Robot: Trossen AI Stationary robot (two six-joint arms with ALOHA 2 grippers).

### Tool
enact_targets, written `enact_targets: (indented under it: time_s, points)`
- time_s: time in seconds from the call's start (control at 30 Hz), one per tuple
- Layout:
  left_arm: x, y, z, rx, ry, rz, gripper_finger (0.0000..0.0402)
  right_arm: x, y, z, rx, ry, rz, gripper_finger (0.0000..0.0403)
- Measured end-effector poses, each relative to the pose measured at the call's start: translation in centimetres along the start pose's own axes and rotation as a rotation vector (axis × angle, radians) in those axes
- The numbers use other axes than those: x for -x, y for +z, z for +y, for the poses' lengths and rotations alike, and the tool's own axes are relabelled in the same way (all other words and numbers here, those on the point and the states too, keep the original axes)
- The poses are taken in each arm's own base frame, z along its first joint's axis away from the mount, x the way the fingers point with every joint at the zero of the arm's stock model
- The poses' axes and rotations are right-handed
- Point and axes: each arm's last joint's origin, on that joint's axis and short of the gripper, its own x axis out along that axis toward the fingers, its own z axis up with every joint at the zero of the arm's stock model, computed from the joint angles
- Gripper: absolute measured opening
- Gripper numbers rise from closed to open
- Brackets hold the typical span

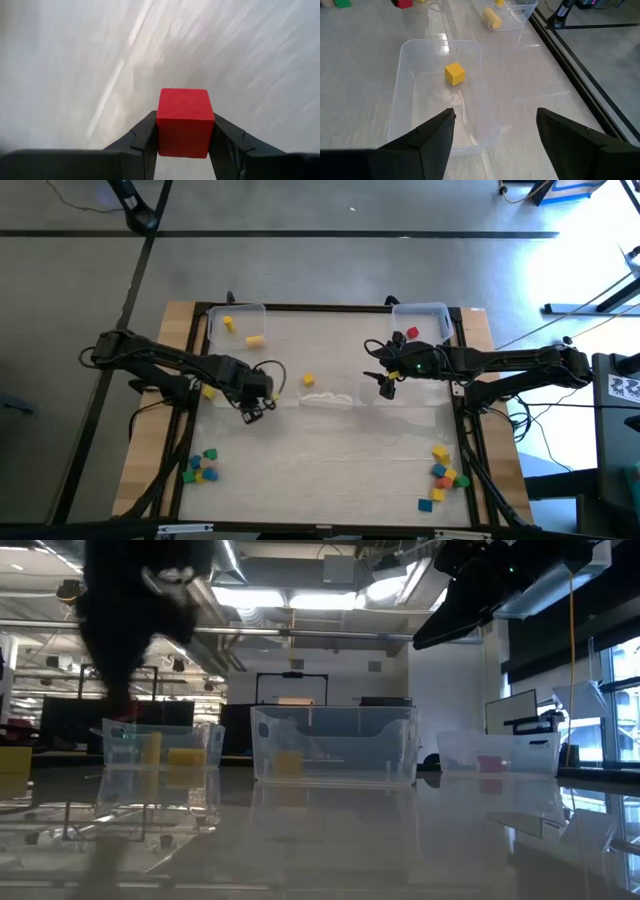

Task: Sort blocks by size
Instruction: Put the red square block into the bottom transparent bin

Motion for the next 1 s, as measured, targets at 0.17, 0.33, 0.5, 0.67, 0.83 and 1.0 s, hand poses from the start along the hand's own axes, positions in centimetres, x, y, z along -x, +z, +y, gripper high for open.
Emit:
enact_targets:
  time_s: [0.17,0.33,0.5,0.67,0.83,1.0]
  points:
    - [1.2,2.3,-1.1,-0.046,-0.091,-0.221,0.0134,0.0,0.0,0.0,0.0,-0.001,0.0,0.028]
    - [1.8,4.1,-2.1,-0.114,-0.158,-0.425,0.0138,0.0,0.0,0.0,0.0,0.0,0.0,0.028]
    - [2.3,5.2,-2.3,-0.119,-0.115,-0.583,0.0139,0.0,0.0,0.0,0.0,0.0,0.0,0.028]
    - [1.9,6.6,-1.7,-0.106,-0.088,-0.678,0.014,0.0,0.0,0.0,0.0,0.0,0.0,0.028]
    - [0.4,8.2,-1.3,-0.069,-0.07,-0.7,0.014,0.0,0.0,0.0,-0.001,-0.001,-0.001,0.028]
    - [-1.9,9.7,-1.4,-0.078,-0.042,-0.7,0.0141,0.0,0.0,0.0,-0.001,0.0,-0.001,0.028]
